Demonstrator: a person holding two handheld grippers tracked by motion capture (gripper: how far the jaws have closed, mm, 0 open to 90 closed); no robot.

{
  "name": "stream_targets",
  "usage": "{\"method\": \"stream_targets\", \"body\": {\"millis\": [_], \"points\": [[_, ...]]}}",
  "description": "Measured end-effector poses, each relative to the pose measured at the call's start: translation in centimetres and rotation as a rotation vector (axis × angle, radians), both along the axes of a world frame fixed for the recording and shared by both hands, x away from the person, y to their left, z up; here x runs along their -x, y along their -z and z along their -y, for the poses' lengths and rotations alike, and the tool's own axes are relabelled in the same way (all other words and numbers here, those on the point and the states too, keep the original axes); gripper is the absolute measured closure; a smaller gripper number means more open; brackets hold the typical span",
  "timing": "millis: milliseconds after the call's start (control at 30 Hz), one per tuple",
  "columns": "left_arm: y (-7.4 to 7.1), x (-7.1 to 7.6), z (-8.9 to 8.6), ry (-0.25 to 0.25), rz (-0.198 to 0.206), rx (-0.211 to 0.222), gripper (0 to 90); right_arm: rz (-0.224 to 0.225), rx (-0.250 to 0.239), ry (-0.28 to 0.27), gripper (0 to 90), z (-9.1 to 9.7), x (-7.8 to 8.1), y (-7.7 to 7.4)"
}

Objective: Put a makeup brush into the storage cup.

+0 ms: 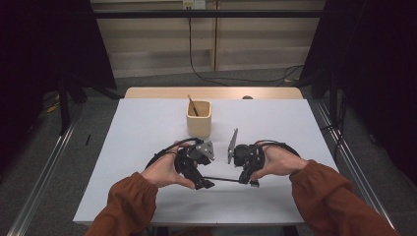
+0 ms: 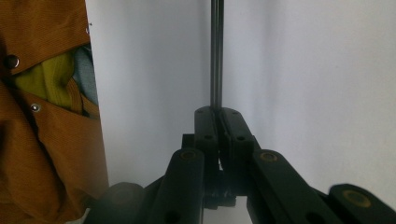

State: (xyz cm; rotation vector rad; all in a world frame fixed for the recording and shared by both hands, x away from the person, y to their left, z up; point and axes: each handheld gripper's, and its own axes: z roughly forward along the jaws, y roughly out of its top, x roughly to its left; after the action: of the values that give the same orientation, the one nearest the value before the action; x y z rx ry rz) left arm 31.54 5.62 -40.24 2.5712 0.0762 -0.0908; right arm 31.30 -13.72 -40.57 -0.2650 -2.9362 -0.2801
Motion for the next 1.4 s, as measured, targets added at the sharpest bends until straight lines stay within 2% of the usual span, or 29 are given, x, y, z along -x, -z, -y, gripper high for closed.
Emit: {"method": "stream_targets", "body": {"millis": [133, 200, 233, 333, 467, 567, 667, 700, 767, 867, 900, 1000, 1167, 1233, 1333, 1367, 1400], "points": [[0.0, 0.1, 0.1, 0.010, 0.017, -0.013, 36.2, 0.006, 0.000, -0.010, 86.4, -0.2, 0.0, 0.1], [0.1, 0.2, 0.3, 0.019, 0.016, -0.039, 39.0, -0.001, -0.001, -0.005, 86.5, -0.3, 0.0, 0.1], [0.1, 0.2, 0.4, 0.029, 0.012, -0.039, 44.8, 0.004, -0.007, -0.002, 86.4, -0.3, 0.0, 0.1], [0.3, 0.1, 0.5, 0.021, 0.001, -0.048, 49.7, 0.003, -0.004, 0.000, 86.4, -0.4, 0.0, 0.2], [0.4, -0.1, 0.7, 0.038, -0.021, -0.061, 50.1, -0.001, -0.003, -0.005, 86.4, -0.4, 0.1, 0.2], [0.4, -0.2, 1.0, 0.067, -0.024, -0.082, 56.9, -0.008, 0.000, -0.006, 86.4, -0.4, 0.1, 0.2], [0.7, -0.2, 1.2, 0.055, -0.034, -0.081, 64.0, -0.009, 0.000, -0.009, 86.5, -0.6, 0.2, 0.3], [0.7, -0.3, 1.2, 0.069, -0.040, -0.088, 65.6, -0.003, -0.006, -0.017, 86.5, -0.7, 0.1, 0.3], [0.7, -0.5, 1.3, 0.070, -0.039, -0.095, 67.5, -0.015, 0.001, -0.014, 86.5, -0.9, 0.2, 0.3], [0.9, -0.4, 1.4, 0.067, -0.058, -0.106, 68.7, -0.011, -0.005, -0.014, 86.5, -0.9, 0.0, 0.4], [0.9, -0.6, 1.5, 0.080, -0.036, -0.115, 68.9, 0.007, -0.013, -0.020, 86.5, -0.9, -0.1, 0.4], [1.2, -0.6, 1.5, 0.059, -0.055, -0.111, 70.5, -0.009, -0.013, -0.009, 86.5, -0.8, 0.0, 0.3], [1.3, -0.8, 1.7, 0.087, -0.038, -0.134, 75.3, -0.001, -0.016, -0.012, 86.4, -0.7, -0.1, 0.3], [1.4, -0.7, 1.7, 0.084, -0.051, -0.130, 80.0, -0.001, -0.012, -0.004, 86.4, -0.7, -0.1, 0.3], [1.6, -0.6, 1.8, 0.075, -0.058, -0.122, 82.4, 0.001, -0.019, -0.004, 86.4, -0.5, -0.2, 0.3], [1.5, -0.7, 1.8, 0.093, -0.045, -0.134, 82.7, -0.001, -0.022, -0.002, 86.4, -0.5, -0.1, 0.3], [1.6, -0.6, 1.9, 0.097, -0.062, -0.135, 83.1, -0.004, -0.022, -0.002, 86.4, -0.5, -0.1, 0.3]]}}
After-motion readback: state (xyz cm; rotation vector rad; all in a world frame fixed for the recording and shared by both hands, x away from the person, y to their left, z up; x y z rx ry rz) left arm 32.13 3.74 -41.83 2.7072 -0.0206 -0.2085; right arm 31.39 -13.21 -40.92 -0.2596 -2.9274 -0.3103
